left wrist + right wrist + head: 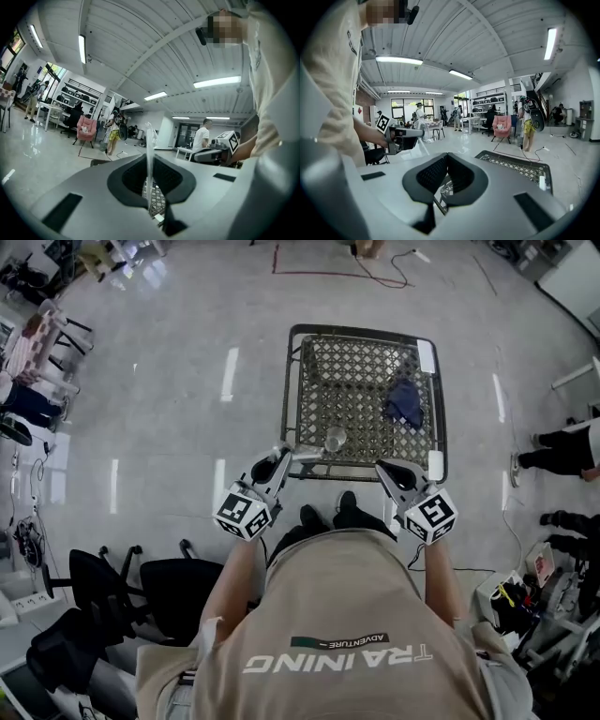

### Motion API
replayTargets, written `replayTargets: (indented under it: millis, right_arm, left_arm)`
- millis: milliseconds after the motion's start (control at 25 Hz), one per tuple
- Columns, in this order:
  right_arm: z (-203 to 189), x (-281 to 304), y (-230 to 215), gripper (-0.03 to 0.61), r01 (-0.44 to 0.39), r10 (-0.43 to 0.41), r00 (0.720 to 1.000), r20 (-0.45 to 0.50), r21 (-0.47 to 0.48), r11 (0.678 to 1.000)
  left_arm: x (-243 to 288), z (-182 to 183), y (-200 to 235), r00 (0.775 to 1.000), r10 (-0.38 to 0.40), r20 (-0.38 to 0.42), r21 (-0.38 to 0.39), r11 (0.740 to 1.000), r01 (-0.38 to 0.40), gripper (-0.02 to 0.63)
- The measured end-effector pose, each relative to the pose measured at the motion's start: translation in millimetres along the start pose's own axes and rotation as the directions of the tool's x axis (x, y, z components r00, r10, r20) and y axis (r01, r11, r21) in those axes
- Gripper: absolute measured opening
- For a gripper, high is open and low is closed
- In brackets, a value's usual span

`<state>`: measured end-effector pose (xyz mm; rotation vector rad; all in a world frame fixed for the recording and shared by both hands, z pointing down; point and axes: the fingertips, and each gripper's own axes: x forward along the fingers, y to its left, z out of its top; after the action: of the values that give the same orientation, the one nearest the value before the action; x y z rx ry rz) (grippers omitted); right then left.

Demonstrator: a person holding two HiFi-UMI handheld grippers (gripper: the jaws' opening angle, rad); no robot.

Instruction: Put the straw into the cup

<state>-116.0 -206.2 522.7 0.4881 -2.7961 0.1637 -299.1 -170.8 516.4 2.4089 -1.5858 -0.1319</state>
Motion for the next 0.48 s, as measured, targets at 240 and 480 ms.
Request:
replayTargets:
  millis: [240,480]
  right_arm:
    - [3.2,-1.1,-26.5,0.017,0.040,-0.041,0.999,0.035,0.015,0.999]
    - [13.3,5.7,-50.9,0.017,0.050,-0.050,0.997,0.062,0.006,0.999]
  left_arm:
    - [47.2,10.6,6.5,0.999,-0.045,-0.024,0.038,0.998,0.046,0.035]
    - [84.7,16.4,4.2,0.993,-0.095,-0.066,0.097,0.990,0.101,0.035]
